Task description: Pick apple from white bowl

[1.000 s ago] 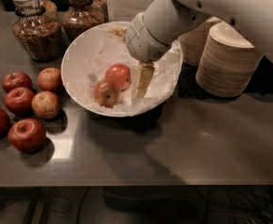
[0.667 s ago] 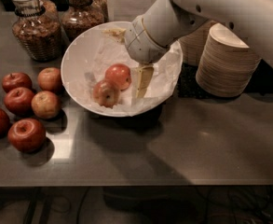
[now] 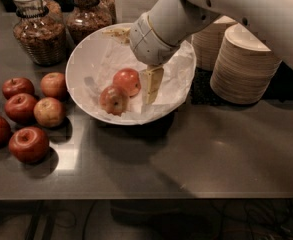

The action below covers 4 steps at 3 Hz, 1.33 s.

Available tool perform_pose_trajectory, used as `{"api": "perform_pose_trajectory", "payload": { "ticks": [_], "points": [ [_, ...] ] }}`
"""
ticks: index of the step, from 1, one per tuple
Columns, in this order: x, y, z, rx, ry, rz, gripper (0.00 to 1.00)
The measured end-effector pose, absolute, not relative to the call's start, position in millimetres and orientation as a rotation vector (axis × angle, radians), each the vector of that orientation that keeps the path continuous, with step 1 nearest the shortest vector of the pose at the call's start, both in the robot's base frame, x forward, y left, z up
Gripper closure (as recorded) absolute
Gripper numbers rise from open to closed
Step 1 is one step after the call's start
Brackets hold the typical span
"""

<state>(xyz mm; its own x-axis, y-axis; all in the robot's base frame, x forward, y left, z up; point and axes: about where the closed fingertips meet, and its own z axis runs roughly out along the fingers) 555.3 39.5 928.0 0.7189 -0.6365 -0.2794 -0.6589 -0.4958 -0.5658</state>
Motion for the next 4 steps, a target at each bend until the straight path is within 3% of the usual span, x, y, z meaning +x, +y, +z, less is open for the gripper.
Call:
{"api": "perform_pose_trajectory", "payload": {
  "ticks": [3,4],
  "points": [
    [531.9,57.8,919.6,-2.387,0.667,0.401,0.00],
    [531.8,57.8,919.6,-2.387,0.667,0.402,0.00]
  ]
}}
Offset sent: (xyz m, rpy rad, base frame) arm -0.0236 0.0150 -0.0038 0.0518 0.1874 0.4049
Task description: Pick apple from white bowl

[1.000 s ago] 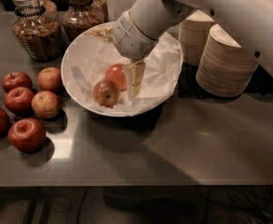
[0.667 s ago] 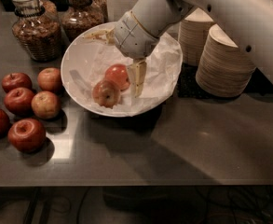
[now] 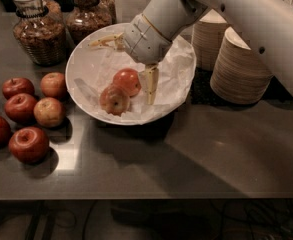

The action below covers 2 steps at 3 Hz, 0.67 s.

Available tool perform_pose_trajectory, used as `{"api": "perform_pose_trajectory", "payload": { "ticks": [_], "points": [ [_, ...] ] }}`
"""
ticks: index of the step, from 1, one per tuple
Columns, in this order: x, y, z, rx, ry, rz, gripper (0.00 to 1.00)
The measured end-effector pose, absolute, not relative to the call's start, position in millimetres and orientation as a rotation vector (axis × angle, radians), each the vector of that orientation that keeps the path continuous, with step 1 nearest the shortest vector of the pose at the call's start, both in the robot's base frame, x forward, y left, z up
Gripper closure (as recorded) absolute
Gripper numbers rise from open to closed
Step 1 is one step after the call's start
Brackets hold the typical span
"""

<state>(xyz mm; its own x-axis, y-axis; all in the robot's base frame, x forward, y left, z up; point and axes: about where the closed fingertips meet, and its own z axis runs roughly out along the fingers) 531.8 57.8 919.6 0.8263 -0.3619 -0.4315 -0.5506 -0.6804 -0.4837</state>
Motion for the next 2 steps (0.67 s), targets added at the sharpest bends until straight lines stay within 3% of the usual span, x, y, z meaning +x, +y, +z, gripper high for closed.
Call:
{"api": "perform_pose_trajectory", "payload": {
  "ticks": [2],
  "points": [
    [544.2,72.8,891.3,-2.416,0.715,0.430,0.00]
  ]
}}
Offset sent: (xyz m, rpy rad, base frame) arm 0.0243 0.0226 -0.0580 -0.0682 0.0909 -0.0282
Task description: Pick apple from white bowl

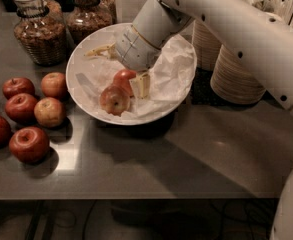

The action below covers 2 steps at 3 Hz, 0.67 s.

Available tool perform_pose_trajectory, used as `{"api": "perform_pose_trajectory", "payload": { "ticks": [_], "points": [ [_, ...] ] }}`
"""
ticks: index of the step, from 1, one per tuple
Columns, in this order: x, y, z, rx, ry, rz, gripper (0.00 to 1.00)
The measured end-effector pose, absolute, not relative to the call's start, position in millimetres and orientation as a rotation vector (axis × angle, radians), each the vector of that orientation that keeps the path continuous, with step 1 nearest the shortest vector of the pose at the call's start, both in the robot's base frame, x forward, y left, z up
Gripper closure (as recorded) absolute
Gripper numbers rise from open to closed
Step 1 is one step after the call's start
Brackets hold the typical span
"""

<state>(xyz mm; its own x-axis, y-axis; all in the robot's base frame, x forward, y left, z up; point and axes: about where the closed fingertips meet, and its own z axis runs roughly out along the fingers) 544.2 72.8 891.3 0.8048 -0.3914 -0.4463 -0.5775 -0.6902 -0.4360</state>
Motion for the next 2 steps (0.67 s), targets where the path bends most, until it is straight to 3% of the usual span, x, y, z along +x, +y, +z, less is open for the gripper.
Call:
{"api": "perform_pose_trajectory", "payload": {
  "ticks": [2],
  "points": [
    [546.4,60.3,862.7,-2.492,0.811,0.468,0.00]
  ]
}}
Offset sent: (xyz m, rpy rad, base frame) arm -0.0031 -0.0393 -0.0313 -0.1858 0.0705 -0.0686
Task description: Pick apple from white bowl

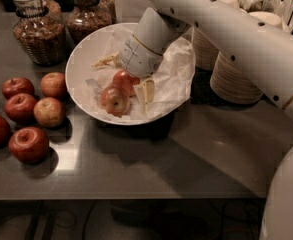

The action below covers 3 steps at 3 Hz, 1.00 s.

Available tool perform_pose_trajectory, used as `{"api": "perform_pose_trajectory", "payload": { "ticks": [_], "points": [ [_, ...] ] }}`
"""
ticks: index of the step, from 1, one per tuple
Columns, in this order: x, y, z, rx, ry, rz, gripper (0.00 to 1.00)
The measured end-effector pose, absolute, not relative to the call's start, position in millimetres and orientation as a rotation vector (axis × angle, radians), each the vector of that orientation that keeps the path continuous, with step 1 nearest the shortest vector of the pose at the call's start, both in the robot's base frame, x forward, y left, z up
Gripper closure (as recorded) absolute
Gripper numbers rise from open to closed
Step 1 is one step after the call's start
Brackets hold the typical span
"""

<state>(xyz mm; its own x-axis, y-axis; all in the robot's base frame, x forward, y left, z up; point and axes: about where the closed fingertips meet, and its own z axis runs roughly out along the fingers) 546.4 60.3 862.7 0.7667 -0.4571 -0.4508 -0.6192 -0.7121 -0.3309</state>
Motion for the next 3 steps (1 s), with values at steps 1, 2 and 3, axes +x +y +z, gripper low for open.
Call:
{"api": "perform_pose_trajectory", "payload": {
  "ticks": [1,2,3],
  "points": [
    [546.4,60.2,862.6,-2.492,0.811,0.467,0.19],
    [546.4,60.2,862.6,-2.492,0.811,0.467,0.42],
    [546.4,60.3,862.6,-2.492,0.811,0.467,0.65]
  ]
}}
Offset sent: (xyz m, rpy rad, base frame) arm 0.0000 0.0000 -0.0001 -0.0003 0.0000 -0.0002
